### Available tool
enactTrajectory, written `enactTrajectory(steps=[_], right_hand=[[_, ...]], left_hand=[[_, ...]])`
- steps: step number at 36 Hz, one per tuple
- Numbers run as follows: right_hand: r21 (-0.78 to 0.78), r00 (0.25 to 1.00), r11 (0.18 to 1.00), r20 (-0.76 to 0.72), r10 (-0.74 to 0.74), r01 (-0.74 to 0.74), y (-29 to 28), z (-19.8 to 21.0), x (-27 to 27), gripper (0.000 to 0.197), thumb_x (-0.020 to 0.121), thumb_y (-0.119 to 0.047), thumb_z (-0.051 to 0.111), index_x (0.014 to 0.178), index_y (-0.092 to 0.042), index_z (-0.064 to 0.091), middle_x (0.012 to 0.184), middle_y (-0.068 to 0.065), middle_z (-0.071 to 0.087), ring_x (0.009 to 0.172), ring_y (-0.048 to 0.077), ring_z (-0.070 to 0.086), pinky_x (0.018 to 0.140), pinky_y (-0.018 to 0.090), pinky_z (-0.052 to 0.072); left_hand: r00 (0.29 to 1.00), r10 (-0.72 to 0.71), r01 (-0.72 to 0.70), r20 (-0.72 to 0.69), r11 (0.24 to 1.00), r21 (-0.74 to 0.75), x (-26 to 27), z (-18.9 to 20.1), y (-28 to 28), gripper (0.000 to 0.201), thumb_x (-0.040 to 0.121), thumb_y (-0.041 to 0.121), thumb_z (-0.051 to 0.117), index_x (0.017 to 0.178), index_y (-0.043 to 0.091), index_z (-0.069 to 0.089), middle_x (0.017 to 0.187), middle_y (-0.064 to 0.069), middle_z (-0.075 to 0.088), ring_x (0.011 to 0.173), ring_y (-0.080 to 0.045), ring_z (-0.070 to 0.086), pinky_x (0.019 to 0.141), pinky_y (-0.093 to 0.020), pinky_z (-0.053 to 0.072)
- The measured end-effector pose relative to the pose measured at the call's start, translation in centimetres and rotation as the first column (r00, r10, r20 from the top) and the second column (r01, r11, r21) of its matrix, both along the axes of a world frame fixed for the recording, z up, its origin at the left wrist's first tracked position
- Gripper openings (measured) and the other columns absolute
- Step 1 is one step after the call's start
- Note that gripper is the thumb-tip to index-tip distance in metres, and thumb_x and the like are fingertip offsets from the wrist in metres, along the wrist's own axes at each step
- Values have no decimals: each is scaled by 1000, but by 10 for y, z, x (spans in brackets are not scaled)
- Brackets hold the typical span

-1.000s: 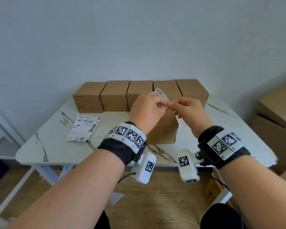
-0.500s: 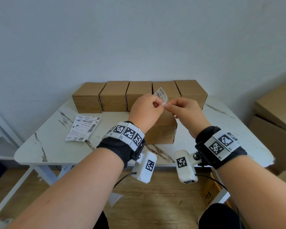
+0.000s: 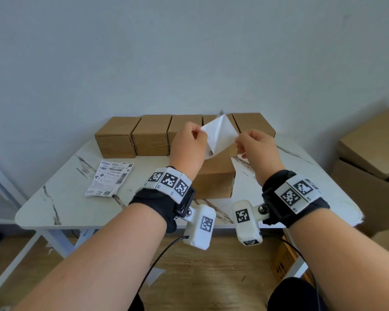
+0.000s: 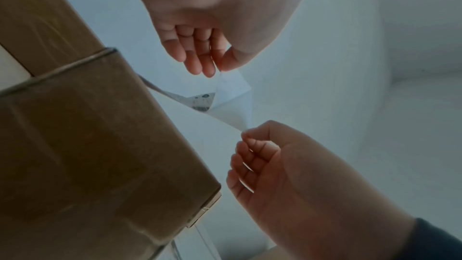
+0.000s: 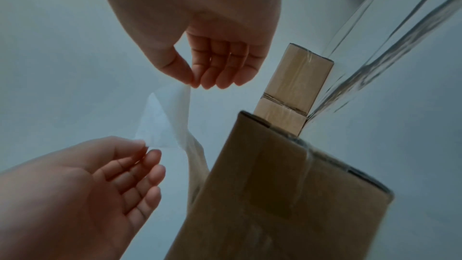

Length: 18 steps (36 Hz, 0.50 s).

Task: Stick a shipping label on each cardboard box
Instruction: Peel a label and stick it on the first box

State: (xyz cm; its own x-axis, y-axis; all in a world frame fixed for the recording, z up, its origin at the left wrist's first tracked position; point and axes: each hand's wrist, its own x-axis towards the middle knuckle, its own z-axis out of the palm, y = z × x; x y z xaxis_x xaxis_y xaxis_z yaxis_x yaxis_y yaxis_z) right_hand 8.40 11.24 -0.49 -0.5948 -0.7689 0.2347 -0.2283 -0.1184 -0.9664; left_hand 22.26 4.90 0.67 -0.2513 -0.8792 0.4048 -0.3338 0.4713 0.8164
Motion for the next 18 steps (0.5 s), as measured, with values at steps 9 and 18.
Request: enactTrajectory(steps=[9, 18], right_hand=[[17, 984, 985, 52, -170, 170, 8, 1, -15, 5, 77, -18, 54, 78, -14, 56, 75, 9, 47, 70, 19, 43, 64, 35, 41], [91, 947, 949, 92, -309, 301, 16, -9, -43, 5, 81, -15, 49, 80, -13, 54, 69, 10, 48, 60, 20, 46, 58, 32, 42]], left_hand=[[988, 97, -96, -116, 995, 15, 1, 3, 0, 10, 97, 23, 42, 97, 16, 50, 77, 7, 50, 64, -9, 46, 55, -25, 36], [955, 172, -164, -242, 985, 53, -7, 6, 4, 12, 94, 20, 44, 98, 12, 51, 95, -7, 65, 79, -23, 58, 62, -28, 42]])
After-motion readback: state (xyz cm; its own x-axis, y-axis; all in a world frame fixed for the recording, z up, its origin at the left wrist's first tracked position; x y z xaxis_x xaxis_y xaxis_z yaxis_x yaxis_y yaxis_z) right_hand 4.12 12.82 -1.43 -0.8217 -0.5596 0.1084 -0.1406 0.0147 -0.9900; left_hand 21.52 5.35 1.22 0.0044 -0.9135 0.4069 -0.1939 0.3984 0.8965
